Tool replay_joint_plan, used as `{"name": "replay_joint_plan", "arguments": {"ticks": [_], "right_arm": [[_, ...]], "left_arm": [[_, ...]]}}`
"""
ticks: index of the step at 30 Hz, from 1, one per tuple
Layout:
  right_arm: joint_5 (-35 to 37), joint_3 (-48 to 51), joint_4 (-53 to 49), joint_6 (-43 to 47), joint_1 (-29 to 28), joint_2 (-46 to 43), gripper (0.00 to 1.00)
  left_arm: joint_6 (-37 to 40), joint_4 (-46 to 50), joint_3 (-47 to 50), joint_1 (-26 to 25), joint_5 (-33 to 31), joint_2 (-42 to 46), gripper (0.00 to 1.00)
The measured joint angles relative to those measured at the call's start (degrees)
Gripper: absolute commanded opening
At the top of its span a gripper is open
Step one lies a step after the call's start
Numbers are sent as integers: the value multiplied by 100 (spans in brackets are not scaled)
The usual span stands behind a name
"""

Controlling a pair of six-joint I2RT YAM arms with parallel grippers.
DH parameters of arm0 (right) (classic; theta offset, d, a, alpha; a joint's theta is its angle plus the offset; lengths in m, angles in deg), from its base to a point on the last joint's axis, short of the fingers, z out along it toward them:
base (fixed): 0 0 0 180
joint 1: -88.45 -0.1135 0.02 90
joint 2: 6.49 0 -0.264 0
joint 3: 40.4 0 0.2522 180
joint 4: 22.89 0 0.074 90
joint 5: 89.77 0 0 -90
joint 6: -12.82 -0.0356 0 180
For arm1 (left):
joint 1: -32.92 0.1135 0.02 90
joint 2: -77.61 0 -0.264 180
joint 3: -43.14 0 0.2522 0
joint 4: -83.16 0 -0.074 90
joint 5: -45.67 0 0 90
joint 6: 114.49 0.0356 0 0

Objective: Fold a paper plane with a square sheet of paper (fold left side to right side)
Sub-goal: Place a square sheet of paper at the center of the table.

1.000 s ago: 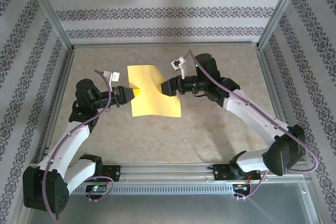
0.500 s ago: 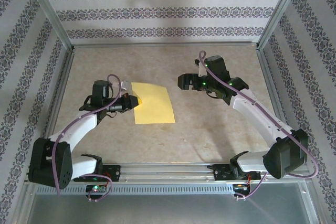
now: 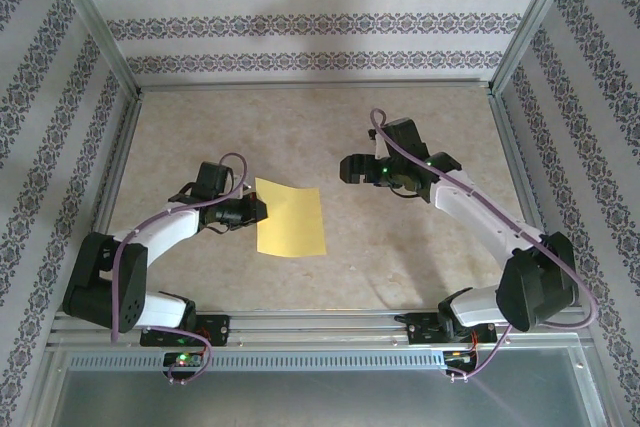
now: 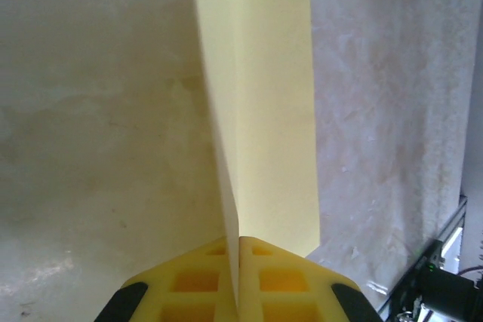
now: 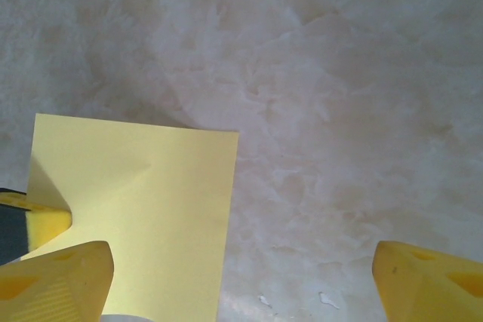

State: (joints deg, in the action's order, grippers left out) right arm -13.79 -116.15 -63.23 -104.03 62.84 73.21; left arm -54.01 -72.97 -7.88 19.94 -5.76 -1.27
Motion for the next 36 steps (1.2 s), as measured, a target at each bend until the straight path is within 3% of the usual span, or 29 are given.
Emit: {"name": "replay_joint_plan", "arguments": {"ticks": [3,7,12,23,27,36], "right_arm": [[-216,7,85,-133,-2,105,86],[-586,92,330,-415,-7,223,73],[-962,153,664,-796,-197,702,49],[-1108,9,992,-1165,-855,2138,7],[-1123,-118,1128,-1241,-955,2485,1],[-1209,-203,1316,-1248,-1032,2876,1]], "left_arm": [[9,46,-33,-22,-122,0,0],[42,146,-90,-33,-260,0,0],[109,343,-105,-57,-404,68,0],[219,629,-199,-57,-573,140,0],[219,632,-199,-57,-581,140,0],[219,629,-201,-57,-581,44,0]]}}
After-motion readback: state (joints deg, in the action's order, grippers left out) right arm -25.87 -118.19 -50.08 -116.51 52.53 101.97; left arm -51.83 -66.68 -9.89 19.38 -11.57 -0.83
